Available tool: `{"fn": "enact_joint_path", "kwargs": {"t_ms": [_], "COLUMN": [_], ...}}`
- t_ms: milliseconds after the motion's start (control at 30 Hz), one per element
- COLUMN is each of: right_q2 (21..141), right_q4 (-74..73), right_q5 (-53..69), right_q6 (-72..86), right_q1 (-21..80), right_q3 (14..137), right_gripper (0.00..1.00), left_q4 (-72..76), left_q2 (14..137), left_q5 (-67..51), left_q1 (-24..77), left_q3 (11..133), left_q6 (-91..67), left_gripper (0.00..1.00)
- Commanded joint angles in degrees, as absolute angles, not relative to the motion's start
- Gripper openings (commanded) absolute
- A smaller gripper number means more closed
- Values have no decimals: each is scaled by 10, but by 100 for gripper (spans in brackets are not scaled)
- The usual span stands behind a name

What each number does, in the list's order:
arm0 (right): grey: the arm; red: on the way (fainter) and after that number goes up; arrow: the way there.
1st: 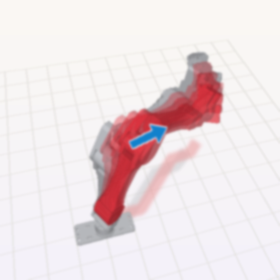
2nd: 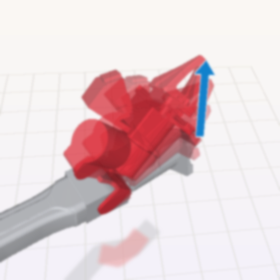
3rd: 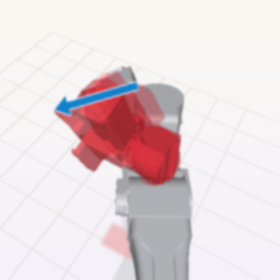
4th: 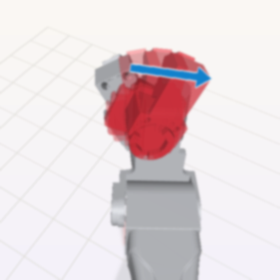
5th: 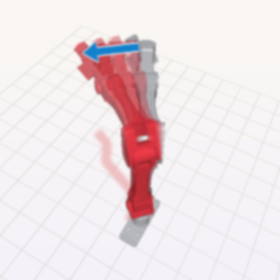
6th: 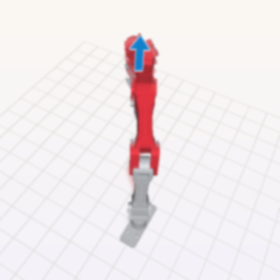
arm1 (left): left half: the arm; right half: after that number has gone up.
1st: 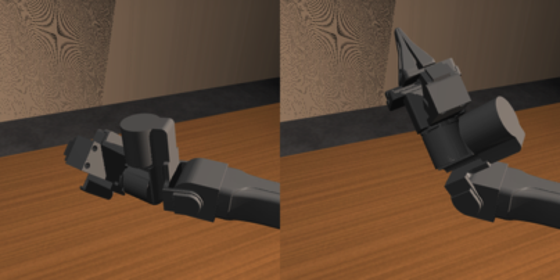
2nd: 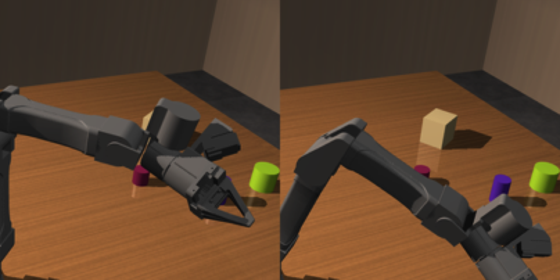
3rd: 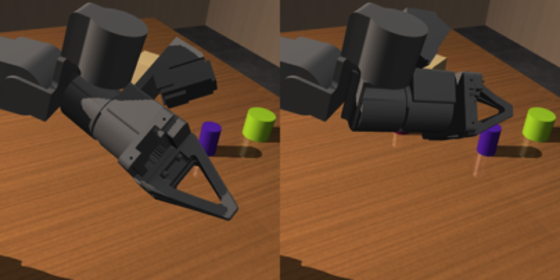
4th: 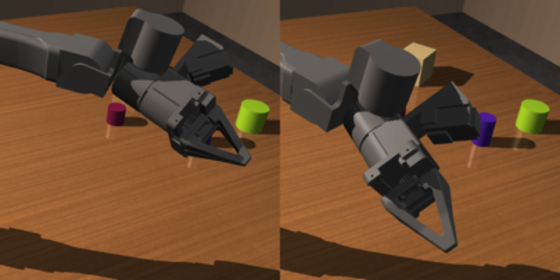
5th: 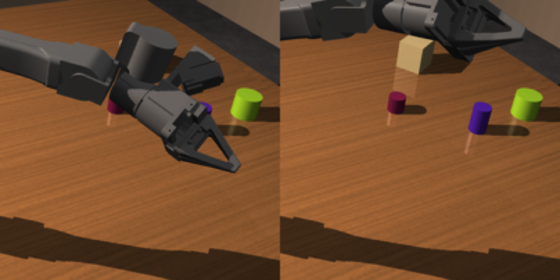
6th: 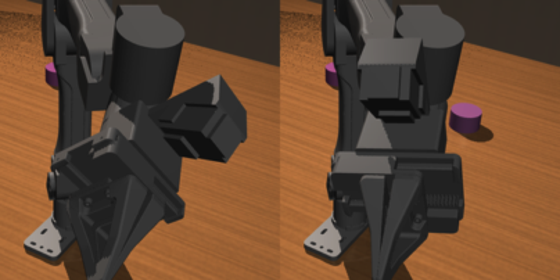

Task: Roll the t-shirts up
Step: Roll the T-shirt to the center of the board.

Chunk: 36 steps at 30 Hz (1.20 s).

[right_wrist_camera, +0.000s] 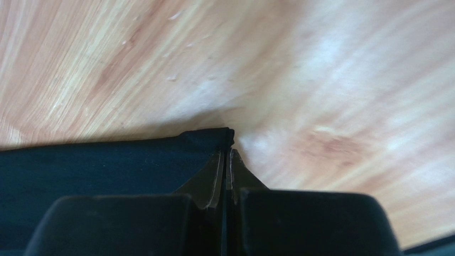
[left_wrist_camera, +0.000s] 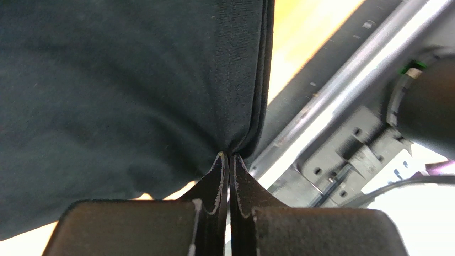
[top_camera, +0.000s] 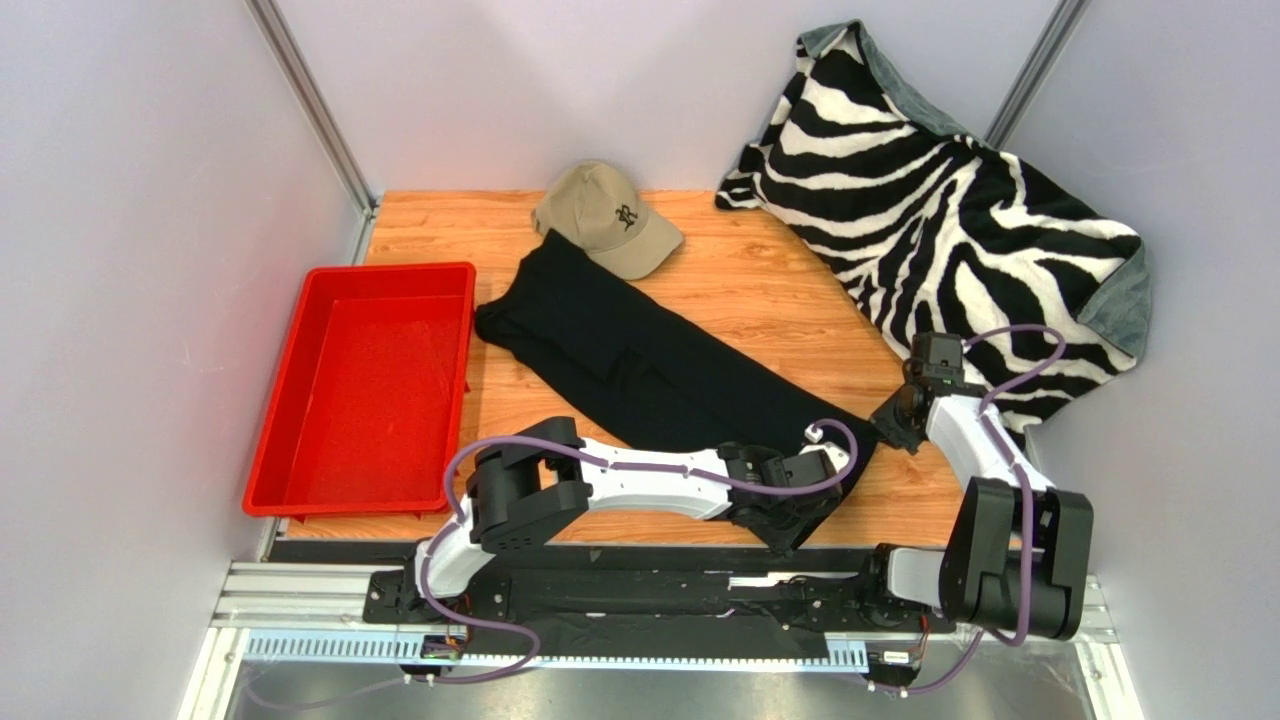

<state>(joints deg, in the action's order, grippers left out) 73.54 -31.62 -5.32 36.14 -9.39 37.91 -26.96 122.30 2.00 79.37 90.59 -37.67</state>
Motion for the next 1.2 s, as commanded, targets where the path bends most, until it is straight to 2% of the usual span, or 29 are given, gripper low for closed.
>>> {"fn": "enact_joint_path", "kwargs": {"t_ms": [0, 367, 800, 1167], "right_q2": [688, 697, 826, 973], "right_q4": [-348, -372, -413, -490], "right_q5": [-108, -98, -135, -192], "right_q6": [365, 362, 375, 403], "right_q1": [-104, -77, -8, 77], "right_q3": [414, 453, 556, 710], "right_gripper": [0, 0, 0, 0], "left_q4": [-209, -157, -151, -156], "left_q2": [1165, 1106, 1094, 1061], "left_q5": [-27, -53, -60, -64], "left_q1": [797, 754, 722, 675], "left_q3": [881, 814, 773, 721], "left_q6": [-358, -408, -433, -440], "left_gripper": [0, 0, 0, 0]}}
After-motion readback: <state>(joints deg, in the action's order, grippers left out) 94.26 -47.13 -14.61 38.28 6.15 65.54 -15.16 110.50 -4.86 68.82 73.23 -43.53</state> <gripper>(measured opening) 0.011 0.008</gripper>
